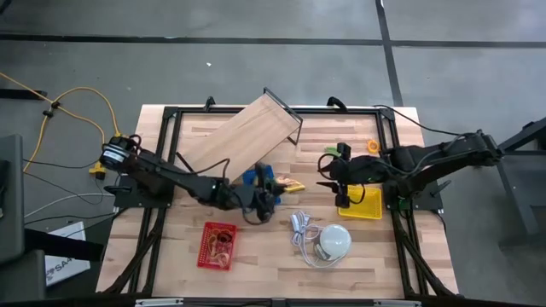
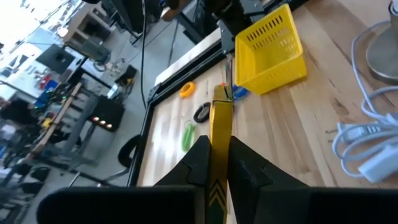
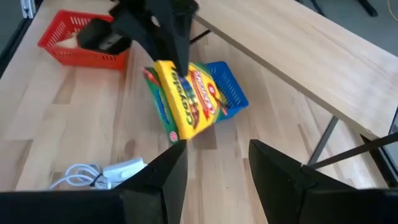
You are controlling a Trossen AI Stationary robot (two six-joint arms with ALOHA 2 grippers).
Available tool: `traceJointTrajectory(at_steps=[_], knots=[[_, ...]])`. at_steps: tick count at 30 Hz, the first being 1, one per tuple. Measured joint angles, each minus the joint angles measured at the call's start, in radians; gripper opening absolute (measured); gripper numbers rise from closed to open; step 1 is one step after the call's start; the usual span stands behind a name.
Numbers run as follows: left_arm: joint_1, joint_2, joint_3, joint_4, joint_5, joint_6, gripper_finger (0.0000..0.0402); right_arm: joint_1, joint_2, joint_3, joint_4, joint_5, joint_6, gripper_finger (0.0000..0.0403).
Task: Pick & Place Office Desk Supplies
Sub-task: Put the yellow pack of crayon into the blue bin
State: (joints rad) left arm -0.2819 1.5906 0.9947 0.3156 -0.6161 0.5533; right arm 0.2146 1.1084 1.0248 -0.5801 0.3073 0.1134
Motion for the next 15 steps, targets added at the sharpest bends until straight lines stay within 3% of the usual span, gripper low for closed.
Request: traceJointTrajectory(at_steps=[5, 15], knots=[[-0.057, 0.0, 0.0, -0.024, -0.084, -0.013, 0.0024, 0.0, 0.003, 0.0, 0.0, -0.001, 0.002, 0.0159], [-0.122, 0.001, 0.0, -0.244, -0.2, -0.266, 0.0024, 0.0, 0.006, 0.0, -0.02, -0.048, 0.025, 0.0159]])
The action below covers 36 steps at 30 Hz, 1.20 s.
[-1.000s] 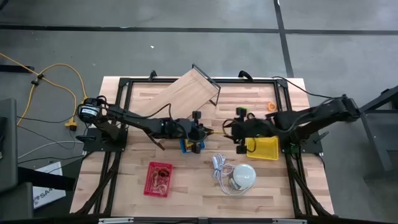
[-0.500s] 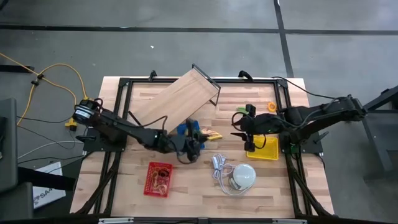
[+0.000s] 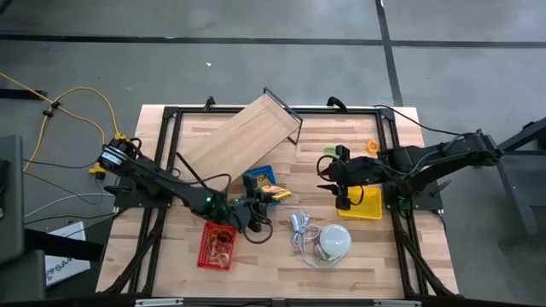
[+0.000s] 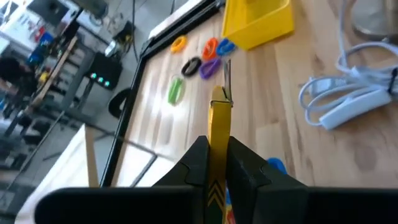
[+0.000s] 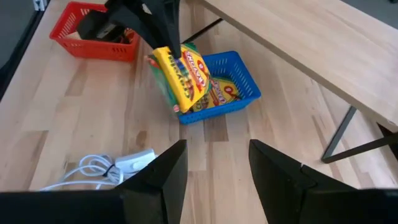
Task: Pick & Place Office Desk Supplies
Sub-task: Put the yellow pack of crayon into the blue bin
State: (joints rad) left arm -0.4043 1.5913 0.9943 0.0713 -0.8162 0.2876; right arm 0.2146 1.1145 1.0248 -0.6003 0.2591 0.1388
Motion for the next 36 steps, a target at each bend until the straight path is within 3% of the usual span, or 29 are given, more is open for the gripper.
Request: traceJointTrajectory(at_steps=[7, 18, 23, 36], knots=[[-0.02, 0.009, 0.0, -0.068, -0.014, -0.075, 0.0024, 0.0, 0.0, 0.0, 0.0, -0.002, 0.0, 0.0159], [-0.019, 0.093, -0.002, -0.094, -0.058, -0.03, 0.0024, 0.009, 0.0, 0.0, -0.025, -0.012, 0.026, 0.0159], [-0.016, 0.093, -0.006, -0.142, -0.068, -0.098, 0.0024, 0.03, 0.0, -0.006, -0.017, -0.013, 0.027, 0.0159], [-0.018, 0.093, -0.01, -0.225, -0.089, -0.109, 0.0024, 0.072, 0.0, -0.01, -0.022, -0.003, 0.061, 0.0159]])
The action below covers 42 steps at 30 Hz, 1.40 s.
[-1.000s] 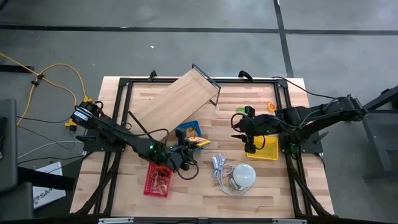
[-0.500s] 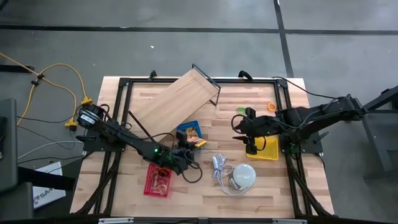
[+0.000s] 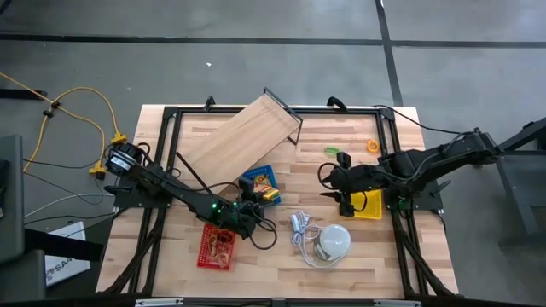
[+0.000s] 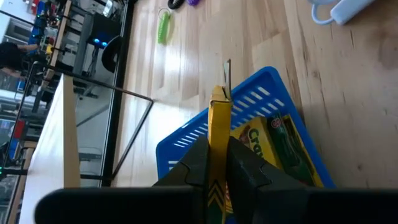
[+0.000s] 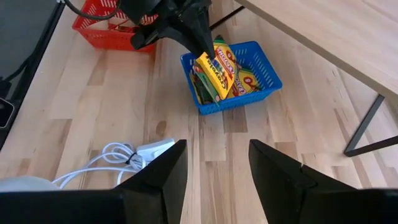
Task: Pick & Place Office Desk Supplies
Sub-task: Put the yellow pack of crayon into the blue bin
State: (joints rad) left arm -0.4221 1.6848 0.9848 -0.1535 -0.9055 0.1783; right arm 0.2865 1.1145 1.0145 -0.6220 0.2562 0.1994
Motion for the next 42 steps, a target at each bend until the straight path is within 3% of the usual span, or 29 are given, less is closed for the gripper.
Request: traceJointTrajectory(at_steps=[11, 33, 42], knots=[[0.003, 0.0, 0.0, -0.012, 0.0, -0.01, 0.0024, 0.009, 0.0, 0.0, 0.004, 0.002, 0.013, 0.0159], [0.001, 0.0, 0.0, 0.036, 0.015, 0.181, 0.0024, 0.009, 0.0, 0.0, 0.005, 0.002, 0.015, 0.0159], [0.01, -0.001, 0.0, 0.054, 0.084, 0.28, 0.0024, 0.009, 0.0, -0.001, 0.005, 0.002, 0.044, 0.0159]])
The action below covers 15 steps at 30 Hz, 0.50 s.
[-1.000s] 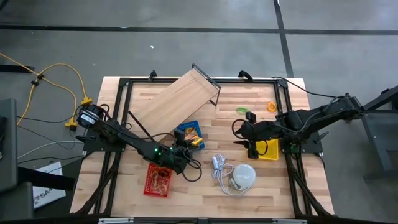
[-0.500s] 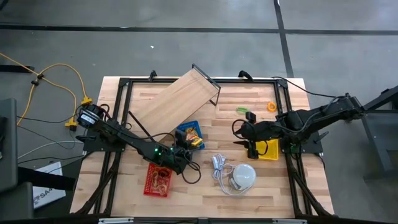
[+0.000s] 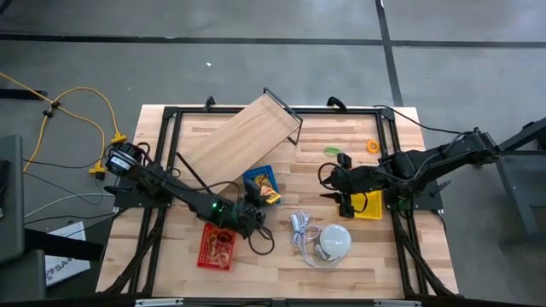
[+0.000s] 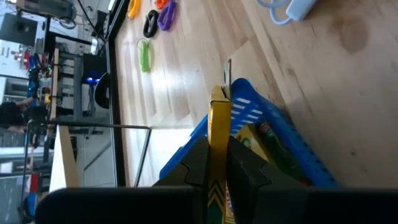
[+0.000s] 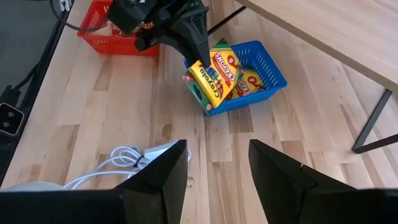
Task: Pick & Place Office Desk Supplies
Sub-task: Put the yellow pack of crayon into the blue bin
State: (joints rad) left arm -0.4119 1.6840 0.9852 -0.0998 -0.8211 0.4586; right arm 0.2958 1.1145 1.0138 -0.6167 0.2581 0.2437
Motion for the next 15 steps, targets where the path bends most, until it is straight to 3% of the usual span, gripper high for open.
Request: traceJointTrajectory(at_steps=[10, 15], knots=[[0.04, -0.053, 0.0, -0.043, 0.06, 0.026, 0.0024, 0.0, 0.0, 0.0, 0.008, 0.0, 0.019, 0.0159], [0.076, -0.083, -0.013, -0.05, 0.207, 0.023, 0.0024, 0.0, 0.0, 0.0, 0.008, 0.002, 0.026, 0.0159]])
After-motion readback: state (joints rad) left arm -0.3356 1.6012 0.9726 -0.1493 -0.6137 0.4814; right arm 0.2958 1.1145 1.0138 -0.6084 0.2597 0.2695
